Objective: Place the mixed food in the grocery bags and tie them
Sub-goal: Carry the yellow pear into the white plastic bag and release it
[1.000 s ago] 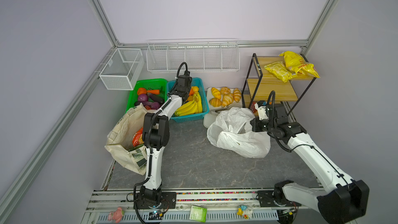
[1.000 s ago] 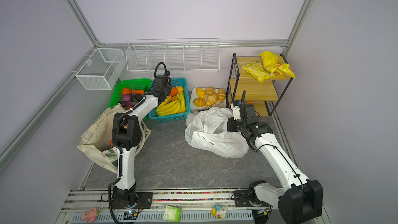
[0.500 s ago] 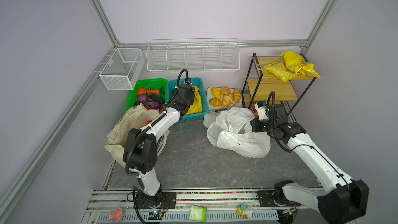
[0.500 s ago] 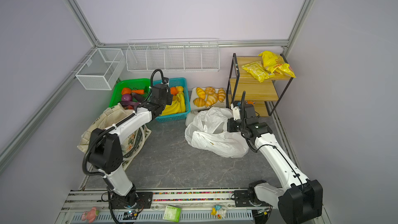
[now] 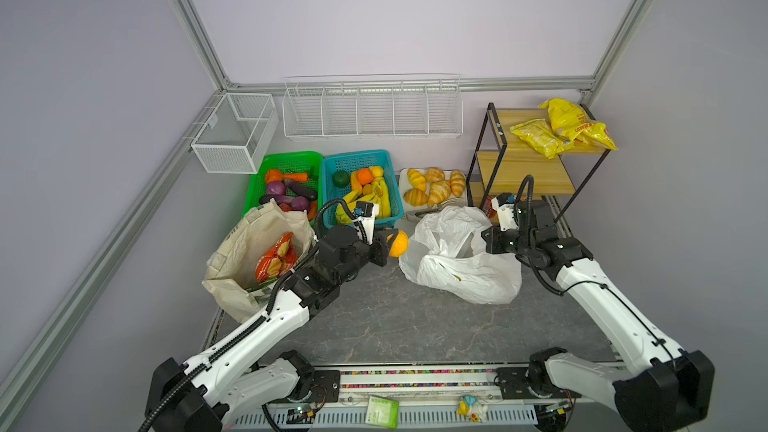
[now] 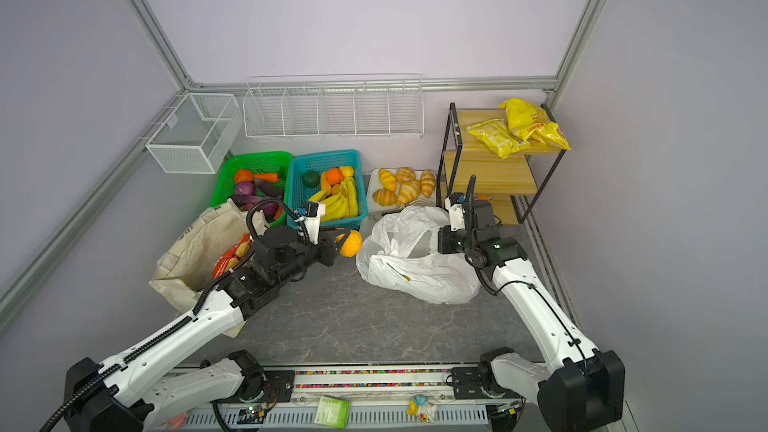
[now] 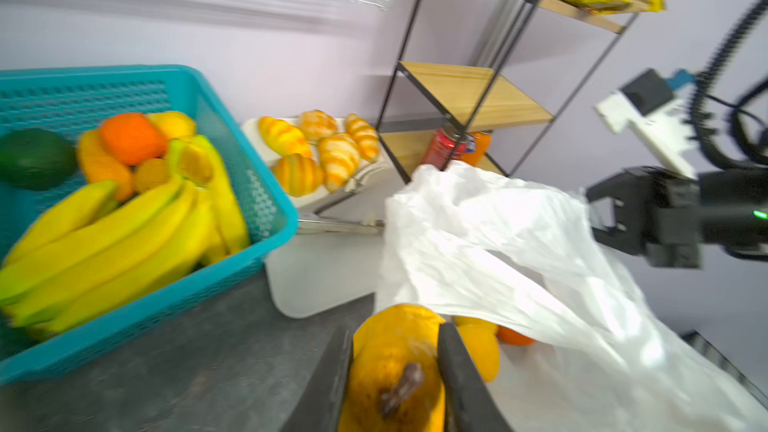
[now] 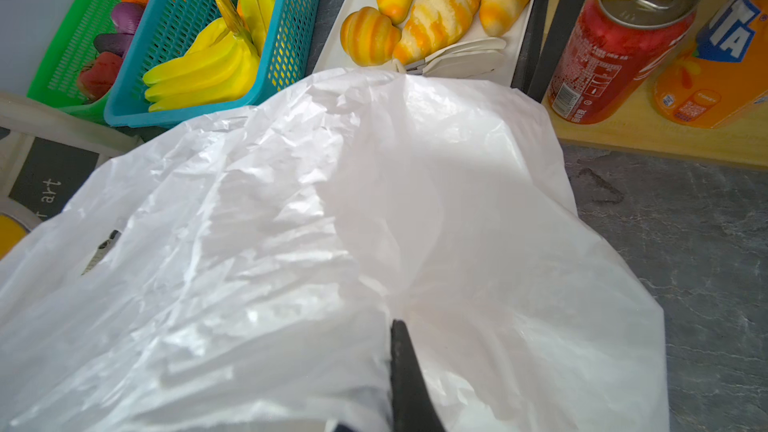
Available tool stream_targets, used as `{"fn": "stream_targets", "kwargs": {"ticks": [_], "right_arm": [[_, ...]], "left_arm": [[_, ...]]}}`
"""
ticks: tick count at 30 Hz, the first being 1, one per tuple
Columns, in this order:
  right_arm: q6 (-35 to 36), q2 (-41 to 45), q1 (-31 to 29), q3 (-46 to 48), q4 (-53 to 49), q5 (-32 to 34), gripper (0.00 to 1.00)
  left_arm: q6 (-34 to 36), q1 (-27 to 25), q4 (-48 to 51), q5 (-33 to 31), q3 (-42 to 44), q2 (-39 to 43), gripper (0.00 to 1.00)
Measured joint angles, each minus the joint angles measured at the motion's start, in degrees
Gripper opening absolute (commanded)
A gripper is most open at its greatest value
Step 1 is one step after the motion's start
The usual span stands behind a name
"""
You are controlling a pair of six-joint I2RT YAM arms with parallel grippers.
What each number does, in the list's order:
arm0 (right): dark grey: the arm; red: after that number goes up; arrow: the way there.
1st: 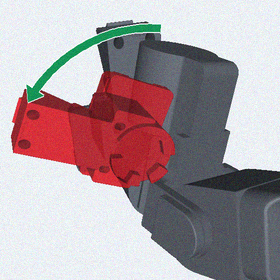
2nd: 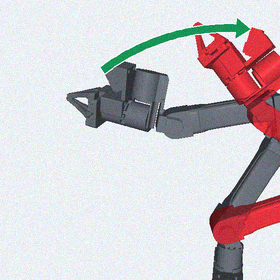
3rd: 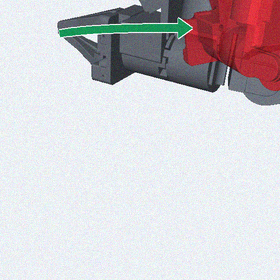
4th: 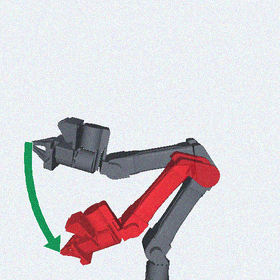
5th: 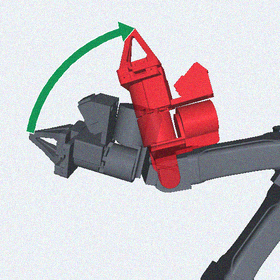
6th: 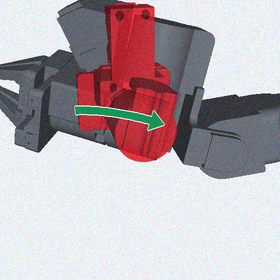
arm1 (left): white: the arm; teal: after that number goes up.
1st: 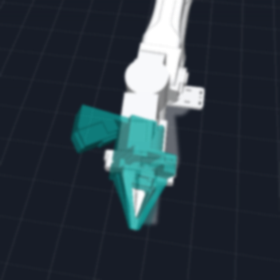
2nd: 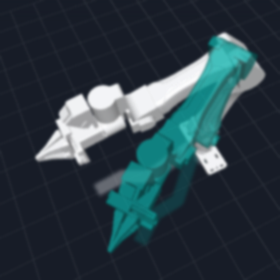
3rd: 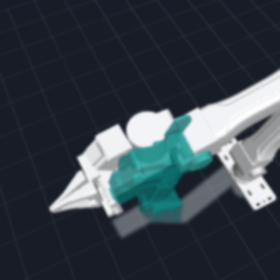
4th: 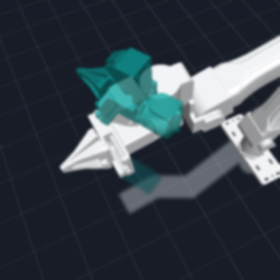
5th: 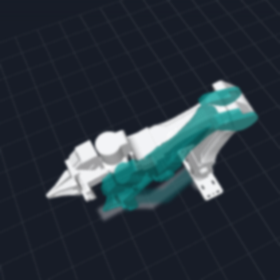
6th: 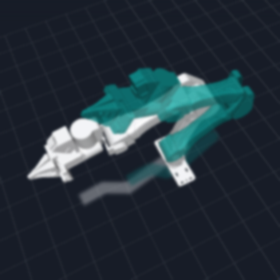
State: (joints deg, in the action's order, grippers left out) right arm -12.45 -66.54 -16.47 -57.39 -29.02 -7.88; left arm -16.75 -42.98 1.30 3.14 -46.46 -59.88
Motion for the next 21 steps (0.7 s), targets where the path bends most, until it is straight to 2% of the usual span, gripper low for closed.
{"fn": "stream_targets", "kwargs": {"ticks": [6, 12, 16, 21], "right_arm": [[-0.83, -0.13, 0.0, 0.0, 1.07, -1.68, 0.06], [-1.92, -1.73, -0.04, -0.02, 2.36, -4.2, 0.07], [-2.62, -2.47, -0.17, -0.02, 3.21, -5.35, 0.06], [-2.71, -2.47, -0.17, -0.04, 3.48, -5.22, 0.06]], "left_arm": [[-1.64, -4.15, -4.07, 5.4, -0.04, -7.23, 0.15], [-2.19, -4.92, -9.2, 9.25, -0.07, -15.98, 0.17], [-3.63, -5.88, -14.93, 10.93, -1.44, -22.1, 0.25], [-4.52, -9.6, -20.5, 11.3, -6.56, -31.04, 0.31]]}}
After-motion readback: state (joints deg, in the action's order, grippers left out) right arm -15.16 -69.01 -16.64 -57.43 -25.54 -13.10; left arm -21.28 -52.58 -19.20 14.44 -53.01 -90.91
